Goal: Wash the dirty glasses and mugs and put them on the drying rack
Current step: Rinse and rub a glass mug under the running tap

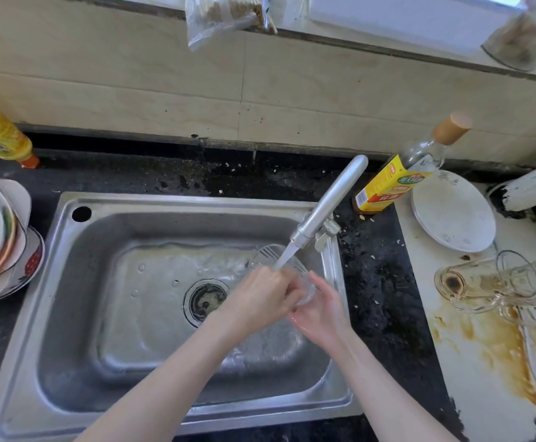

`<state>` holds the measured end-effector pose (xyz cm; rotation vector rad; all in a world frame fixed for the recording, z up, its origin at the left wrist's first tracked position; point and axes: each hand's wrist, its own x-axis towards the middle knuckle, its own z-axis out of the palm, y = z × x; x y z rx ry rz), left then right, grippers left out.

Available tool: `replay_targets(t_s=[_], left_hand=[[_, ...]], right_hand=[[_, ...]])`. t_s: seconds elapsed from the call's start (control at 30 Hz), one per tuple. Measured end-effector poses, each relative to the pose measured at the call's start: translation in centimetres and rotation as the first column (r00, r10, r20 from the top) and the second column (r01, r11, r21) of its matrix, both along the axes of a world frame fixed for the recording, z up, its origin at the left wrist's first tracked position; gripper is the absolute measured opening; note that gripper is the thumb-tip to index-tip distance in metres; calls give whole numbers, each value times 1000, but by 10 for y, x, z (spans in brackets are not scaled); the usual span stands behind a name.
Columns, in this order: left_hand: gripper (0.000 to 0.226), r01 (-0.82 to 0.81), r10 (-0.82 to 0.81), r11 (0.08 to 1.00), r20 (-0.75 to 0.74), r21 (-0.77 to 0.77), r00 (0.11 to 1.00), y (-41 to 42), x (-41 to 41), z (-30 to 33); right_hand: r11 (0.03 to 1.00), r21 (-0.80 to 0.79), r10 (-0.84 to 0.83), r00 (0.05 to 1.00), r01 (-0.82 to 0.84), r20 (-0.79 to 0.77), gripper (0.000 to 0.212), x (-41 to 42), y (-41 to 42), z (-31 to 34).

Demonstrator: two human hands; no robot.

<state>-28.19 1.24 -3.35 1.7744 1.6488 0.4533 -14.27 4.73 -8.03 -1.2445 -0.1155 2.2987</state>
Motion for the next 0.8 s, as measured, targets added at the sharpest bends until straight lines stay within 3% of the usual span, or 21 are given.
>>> replay_targets(t_s=[0.1, 0.17, 0.23, 0.3, 0.37, 0.43, 0.5, 0.57, 0.63, 0.7, 0.73, 0.8], left_hand=[[32, 208, -240, 969, -297, -135, 924, 0, -4, 8], [29, 219, -269, 946, -202, -239, 942, 1, -11, 7], [15, 160, -146, 964, 81, -212, 986, -1, -20, 4], [4, -64, 109, 983, 271, -169, 956, -3, -27, 0], [15, -313, 365, 931, 419, -189, 831, -4, -26, -2], [30, -539, 580, 804, 527, -249, 621, -1, -21, -5], [45, -694, 750, 627, 515, -353, 416, 5, -20, -9], [53, -738, 819, 534, 468, -413, 331, 9, -21, -14], [55, -753, 849, 500, 413, -427, 329, 8, -18, -20], [56, -763, 855, 496, 383, -414, 349, 7, -11, -24], [55, -769, 852, 501, 383, -399, 357, 6, -6, -26], [47, -774, 827, 529, 415, -348, 378, 4, 1, -30]], right_hand=[[993, 24, 117, 991, -119, 68, 57, -2, 3, 0], [974, 66, 201, 961, -217, 192, 55, -3, 3, 0], [930, 132, 291, 906, -344, 308, 57, -3, 4, -3], [907, 165, 315, 886, -387, 341, 59, -4, 9, -2], [901, 209, 309, 900, -381, 306, 54, -8, 12, 8], [879, 280, 306, 906, -387, 292, 49, -12, 15, 16], [812, 343, 354, 865, -473, 356, 58, -13, 15, 22], [707, 317, 469, 754, -632, 459, 60, -11, 17, 30], [549, 241, 606, 580, -800, 545, 51, -12, 20, 42], [398, 161, 633, 397, -903, 664, 58, -17, 19, 47], [383, 148, 597, 366, -912, 714, 60, -19, 17, 44], [485, 179, 503, 440, -856, 744, 49, -24, 9, 43]])
